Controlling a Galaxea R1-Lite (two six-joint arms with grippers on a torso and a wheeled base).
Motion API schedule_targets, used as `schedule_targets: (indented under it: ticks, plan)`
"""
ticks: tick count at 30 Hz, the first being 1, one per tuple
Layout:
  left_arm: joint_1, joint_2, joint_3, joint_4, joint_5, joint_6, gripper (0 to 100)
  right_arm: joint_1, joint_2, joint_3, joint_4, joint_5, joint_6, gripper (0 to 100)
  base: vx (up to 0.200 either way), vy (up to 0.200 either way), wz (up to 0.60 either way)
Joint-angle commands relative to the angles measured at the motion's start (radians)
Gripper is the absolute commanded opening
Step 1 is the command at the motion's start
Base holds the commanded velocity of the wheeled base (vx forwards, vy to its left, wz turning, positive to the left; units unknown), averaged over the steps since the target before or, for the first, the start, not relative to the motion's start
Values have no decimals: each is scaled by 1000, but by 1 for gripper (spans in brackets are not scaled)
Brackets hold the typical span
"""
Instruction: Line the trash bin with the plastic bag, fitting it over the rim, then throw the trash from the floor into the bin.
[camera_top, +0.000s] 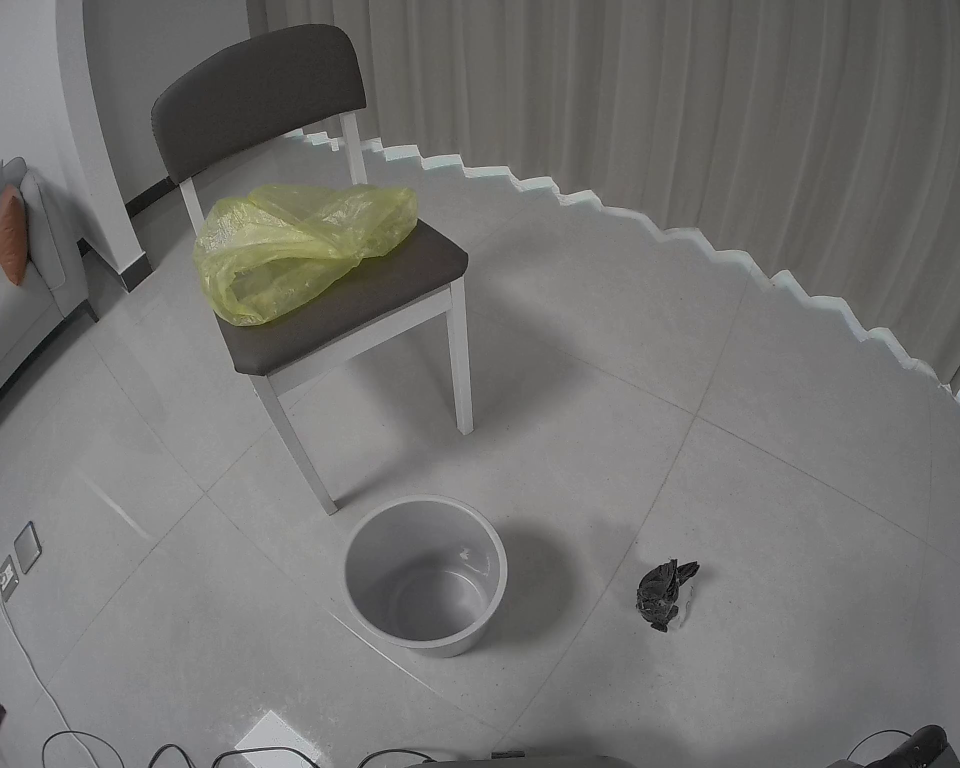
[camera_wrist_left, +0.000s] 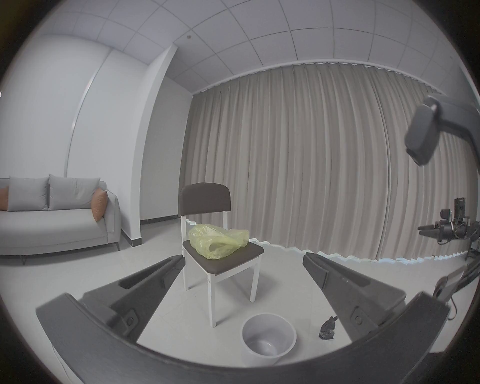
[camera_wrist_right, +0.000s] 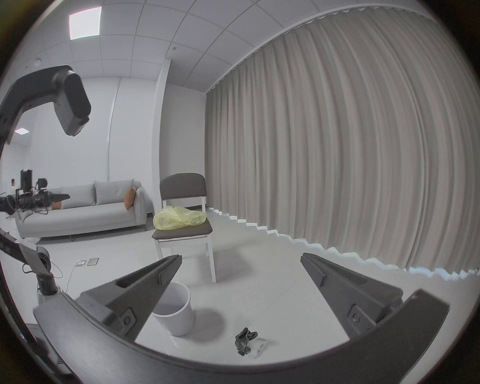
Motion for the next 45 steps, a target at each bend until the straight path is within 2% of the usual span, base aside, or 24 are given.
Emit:
schedule_targets:
  ticks: [1, 3, 9, 17, 24, 28, 33, 38, 42, 45]
  plan:
    - [-17, 538, -279, -29, -33, -44, 100, 6, 420, -215, -44, 99, -76, 100, 0, 0, 0]
    - [-17, 558, -284, -36, -33, -44, 100, 6, 420, -215, -44, 99, -77, 100, 0, 0, 0]
    - [-21, 787, -332, -187, -37, -35, 100, 6, 369, -194, -36, 95, -88, 100, 0, 0, 0]
    - [-12, 1057, -488, -210, -13, -28, 100, 0, 352, -192, -36, 93, -82, 100, 0, 0, 0]
    - [-14, 1279, -625, -212, 72, 60, 100, -11, 334, -150, -33, 88, -68, 100, 0, 0, 0]
    - [-14, 1393, -720, -212, 121, 74, 100, -10, 332, -133, -35, 90, -64, 100, 0, 0, 0]
    - [-12, 1520, -844, -209, 139, 86, 100, -10, 332, -131, -33, 90, -38, 100, 0, 0, 0]
    - [-14, 1653, -987, -203, 210, 91, 100, -10, 337, -126, -33, 90, -38, 100, 0, 0, 0]
    - [3, 1736, -1085, -191, 279, 160, 100, -10, 335, -125, -33, 90, -38, 100, 0, 0, 0]
    - [34, 1750, -1112, -189, 285, 198, 100, -8, 337, -123, -33, 95, -38, 100, 0, 0, 0]
